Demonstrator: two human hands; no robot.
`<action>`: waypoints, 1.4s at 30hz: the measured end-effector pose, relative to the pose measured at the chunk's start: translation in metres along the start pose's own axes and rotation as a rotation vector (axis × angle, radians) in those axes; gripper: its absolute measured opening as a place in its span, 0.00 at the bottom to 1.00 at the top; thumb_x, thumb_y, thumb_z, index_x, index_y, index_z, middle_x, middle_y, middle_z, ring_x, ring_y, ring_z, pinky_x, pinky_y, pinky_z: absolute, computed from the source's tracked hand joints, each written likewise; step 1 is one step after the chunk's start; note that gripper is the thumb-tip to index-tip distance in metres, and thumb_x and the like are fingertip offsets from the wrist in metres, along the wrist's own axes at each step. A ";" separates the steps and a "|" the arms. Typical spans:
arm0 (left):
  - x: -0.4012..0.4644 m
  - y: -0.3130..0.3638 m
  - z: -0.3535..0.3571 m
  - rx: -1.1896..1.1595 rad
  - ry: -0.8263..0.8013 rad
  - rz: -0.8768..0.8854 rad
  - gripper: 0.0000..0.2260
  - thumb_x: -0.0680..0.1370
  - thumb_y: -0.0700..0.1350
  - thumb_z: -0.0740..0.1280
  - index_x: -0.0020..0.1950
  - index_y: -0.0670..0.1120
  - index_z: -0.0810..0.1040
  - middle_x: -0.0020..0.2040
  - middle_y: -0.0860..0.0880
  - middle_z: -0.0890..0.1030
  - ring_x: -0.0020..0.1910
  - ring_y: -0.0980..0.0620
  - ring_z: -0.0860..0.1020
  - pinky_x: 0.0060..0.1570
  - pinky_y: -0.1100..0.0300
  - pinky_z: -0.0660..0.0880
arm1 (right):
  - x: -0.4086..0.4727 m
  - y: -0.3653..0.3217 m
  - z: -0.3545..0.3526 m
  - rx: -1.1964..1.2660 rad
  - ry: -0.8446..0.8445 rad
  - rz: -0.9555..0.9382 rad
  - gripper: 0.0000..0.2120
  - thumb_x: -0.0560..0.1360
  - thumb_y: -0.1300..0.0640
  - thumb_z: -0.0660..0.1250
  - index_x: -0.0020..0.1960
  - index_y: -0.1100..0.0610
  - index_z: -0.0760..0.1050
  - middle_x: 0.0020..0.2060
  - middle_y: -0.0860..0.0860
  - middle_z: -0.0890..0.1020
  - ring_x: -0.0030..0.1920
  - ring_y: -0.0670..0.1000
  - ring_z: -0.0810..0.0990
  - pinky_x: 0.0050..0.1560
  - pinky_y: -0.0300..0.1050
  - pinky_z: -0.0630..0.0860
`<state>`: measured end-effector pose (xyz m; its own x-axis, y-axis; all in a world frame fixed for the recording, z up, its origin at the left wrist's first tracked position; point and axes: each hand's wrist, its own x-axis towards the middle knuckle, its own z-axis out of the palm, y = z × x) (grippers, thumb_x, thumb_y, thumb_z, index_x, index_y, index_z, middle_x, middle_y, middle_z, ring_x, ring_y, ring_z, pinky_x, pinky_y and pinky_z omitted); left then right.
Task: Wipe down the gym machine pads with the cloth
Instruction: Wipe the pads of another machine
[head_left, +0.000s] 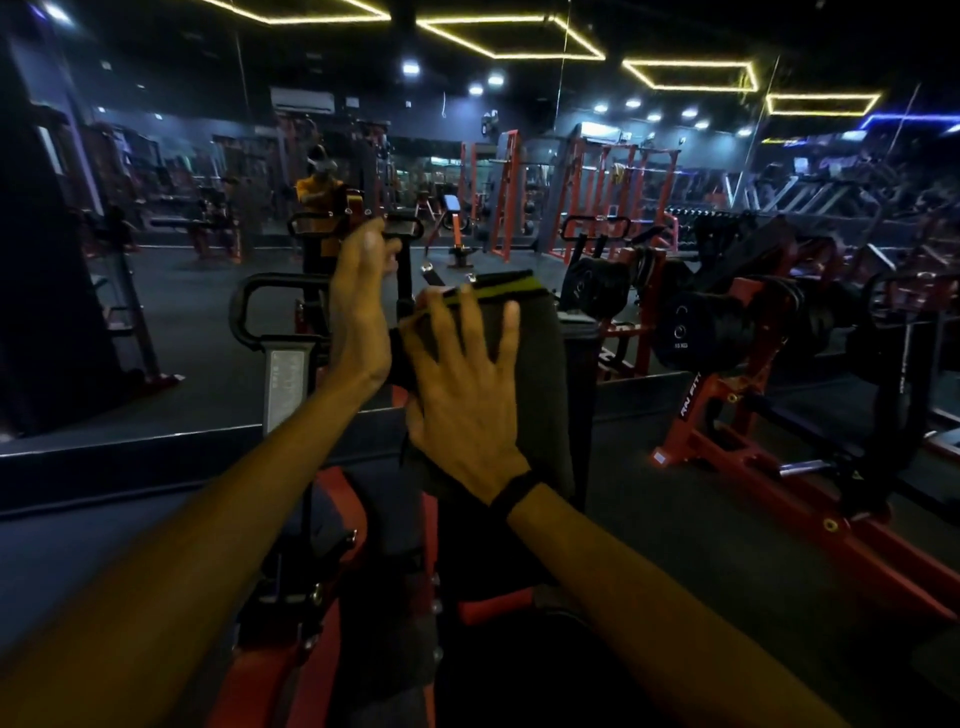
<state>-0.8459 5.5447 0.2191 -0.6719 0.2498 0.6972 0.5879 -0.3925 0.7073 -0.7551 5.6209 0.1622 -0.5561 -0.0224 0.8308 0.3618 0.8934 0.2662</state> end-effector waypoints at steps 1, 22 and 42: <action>-0.005 -0.002 -0.001 0.036 0.026 0.032 0.42 0.74 0.75 0.55 0.73 0.43 0.69 0.67 0.44 0.76 0.65 0.50 0.76 0.67 0.52 0.73 | -0.004 -0.003 0.000 -0.058 -0.041 -0.063 0.30 0.74 0.48 0.62 0.75 0.53 0.69 0.79 0.59 0.61 0.80 0.64 0.49 0.75 0.70 0.33; -0.043 -0.018 0.041 0.530 -0.320 0.372 0.25 0.82 0.59 0.53 0.68 0.43 0.77 0.67 0.47 0.76 0.68 0.51 0.71 0.70 0.50 0.66 | -0.219 0.024 0.055 0.123 -0.131 -0.184 0.30 0.80 0.32 0.55 0.79 0.39 0.57 0.80 0.44 0.56 0.81 0.54 0.49 0.78 0.63 0.45; -0.052 -0.020 0.043 0.548 -0.252 0.338 0.27 0.80 0.62 0.51 0.66 0.47 0.77 0.63 0.49 0.75 0.66 0.50 0.70 0.69 0.44 0.58 | -0.186 -0.054 0.054 0.699 0.083 1.361 0.39 0.70 0.20 0.53 0.77 0.29 0.46 0.81 0.51 0.37 0.80 0.60 0.42 0.77 0.68 0.50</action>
<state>-0.8031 5.5777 0.1743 -0.3251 0.4167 0.8489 0.9342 0.0022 0.3567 -0.7114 5.6014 -0.0333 -0.0543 0.9595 0.2765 0.1195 0.2812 -0.9522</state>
